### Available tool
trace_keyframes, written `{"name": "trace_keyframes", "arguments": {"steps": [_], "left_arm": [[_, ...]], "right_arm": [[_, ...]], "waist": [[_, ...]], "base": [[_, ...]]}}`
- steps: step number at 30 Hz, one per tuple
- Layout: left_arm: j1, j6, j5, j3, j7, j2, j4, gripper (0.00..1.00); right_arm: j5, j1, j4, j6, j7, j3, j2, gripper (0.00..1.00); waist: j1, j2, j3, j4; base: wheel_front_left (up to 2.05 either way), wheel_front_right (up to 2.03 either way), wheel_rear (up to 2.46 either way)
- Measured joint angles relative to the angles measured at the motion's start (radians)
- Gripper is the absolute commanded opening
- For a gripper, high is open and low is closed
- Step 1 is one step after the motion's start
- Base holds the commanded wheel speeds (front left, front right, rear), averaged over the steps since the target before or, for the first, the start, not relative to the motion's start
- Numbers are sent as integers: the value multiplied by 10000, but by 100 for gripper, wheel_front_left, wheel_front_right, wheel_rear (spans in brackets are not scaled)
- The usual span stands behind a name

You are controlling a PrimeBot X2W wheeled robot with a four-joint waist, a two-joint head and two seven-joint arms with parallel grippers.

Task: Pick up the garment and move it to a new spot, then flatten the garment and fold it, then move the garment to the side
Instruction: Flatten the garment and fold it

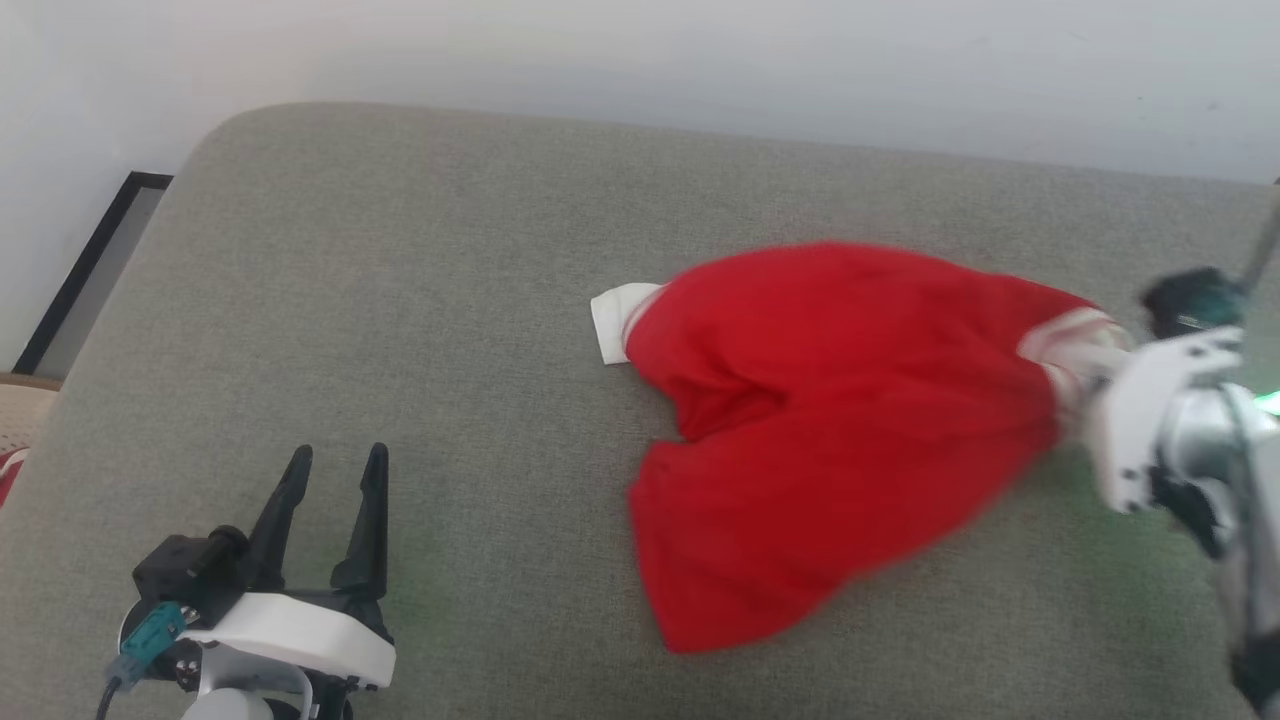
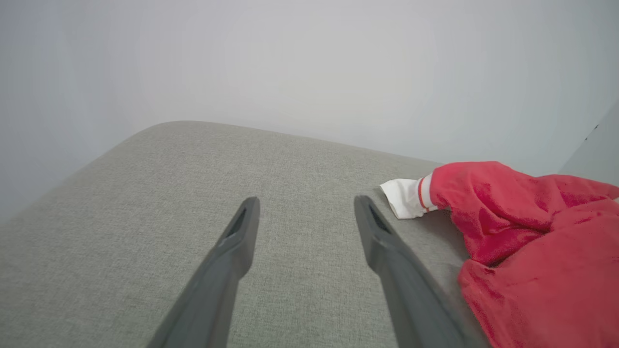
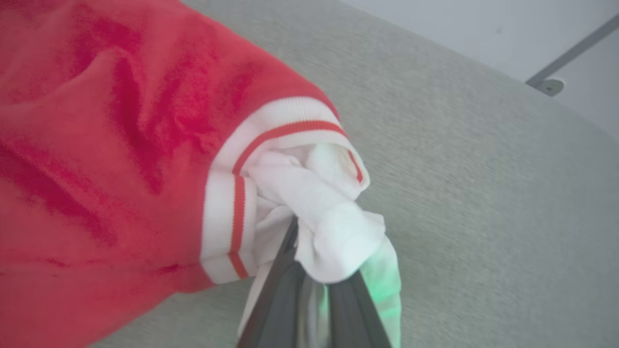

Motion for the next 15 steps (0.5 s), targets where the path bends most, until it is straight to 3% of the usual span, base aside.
{"name": "trace_keyframes", "arguments": {"steps": [4, 11, 12, 13, 14, 15], "left_arm": [[1, 0, -2, -67, 0, 50, -13, 100], [-19, 0, -17, -188, 0, 153, 27, 100], [-28, 0, -21, -198, 0, 180, 35, 100], [-56, 0, -23, -226, 2, 224, 48, 100], [-102, 0, -25, -249, 0, 263, 54, 100], [-154, 2, -38, -253, 0, 295, 63, 100]], "right_arm": [[-15, 670, -207, -2, 305, -663, -278, 0], [61, 1193, 282, -2, 113, -1202, 88, 0], [63, 1180, 407, -4, 82, -1254, 138, 9], [82, 1166, 502, -12, 15, -1315, 188, 40], [92, 1115, 598, -17, -33, -1369, 245, 49], [92, 1056, 688, -25, -67, -1384, 284, 69]], "waist": [[0, 0, -5, -11], [0, 0, 48, 79], [0, 0, 57, 91], [0, 0, 64, 102], [0, 0, 72, 114], [0, 0, 82, 122]], "base": [[0, 0, 0], [0, 0, 0], [0, 0, 0], [0, 0, 0], [0, 0, 0], [0, 0, 0]]}}
